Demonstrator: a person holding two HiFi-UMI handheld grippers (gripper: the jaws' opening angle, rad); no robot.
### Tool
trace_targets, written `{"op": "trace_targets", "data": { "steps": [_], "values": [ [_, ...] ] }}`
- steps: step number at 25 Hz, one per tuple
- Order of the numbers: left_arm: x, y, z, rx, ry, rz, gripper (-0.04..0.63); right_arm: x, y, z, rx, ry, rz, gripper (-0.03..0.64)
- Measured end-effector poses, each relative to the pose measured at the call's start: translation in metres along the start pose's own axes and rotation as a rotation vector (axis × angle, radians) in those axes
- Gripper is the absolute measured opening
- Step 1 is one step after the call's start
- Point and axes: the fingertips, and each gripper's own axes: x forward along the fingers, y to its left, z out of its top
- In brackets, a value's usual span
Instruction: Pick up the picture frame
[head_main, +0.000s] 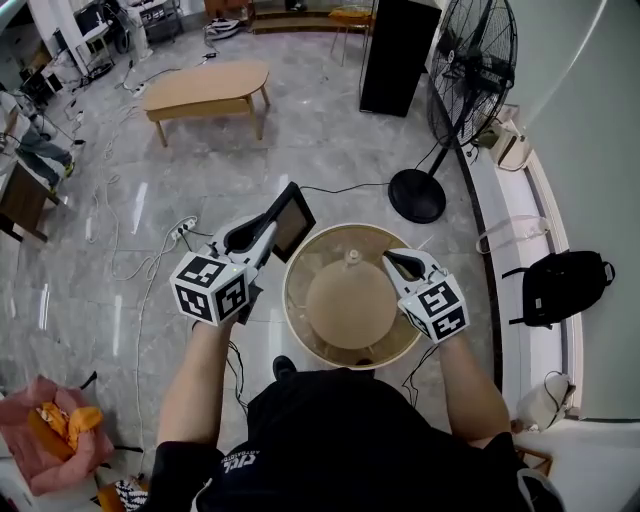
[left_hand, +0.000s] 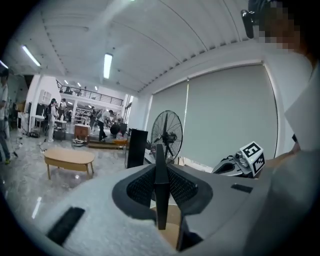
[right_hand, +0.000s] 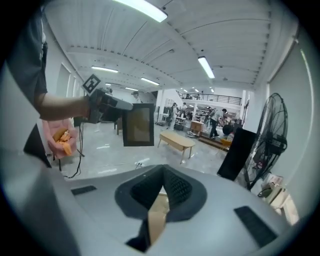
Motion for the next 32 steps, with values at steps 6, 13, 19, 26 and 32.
{"op": "trace_targets", "data": {
  "steps": [6,13,19,26,32],
  "values": [
    [-0.021,0.005,0.035,0.109,-0.049,0.058,0.075,-0.036,-0.039,0.026,0.154,-0.157,-0.093,0.005],
    [-0.052,0.009,0.046,0.143,-0.084,0.149,0.075,-0.07,-0.058,0.056,0.236,-0.299,-0.136,0.005],
    [-0.064,0.017,0.025,0.07,-0.096,0.185,0.074,-0.085,-0.061,0.069,0.231,-0.375,-0.185,0.003],
    [-0.064,0.023,0.015,0.07,-0.075,0.201,0.075,-0.082,-0.056,0.062,0.241,-0.369,-0.174,0.003],
    [-0.061,0.025,0.016,0.083,-0.069,0.208,0.075,-0.083,-0.06,0.06,0.229,-0.359,-0.174,0.002]
  ]
}}
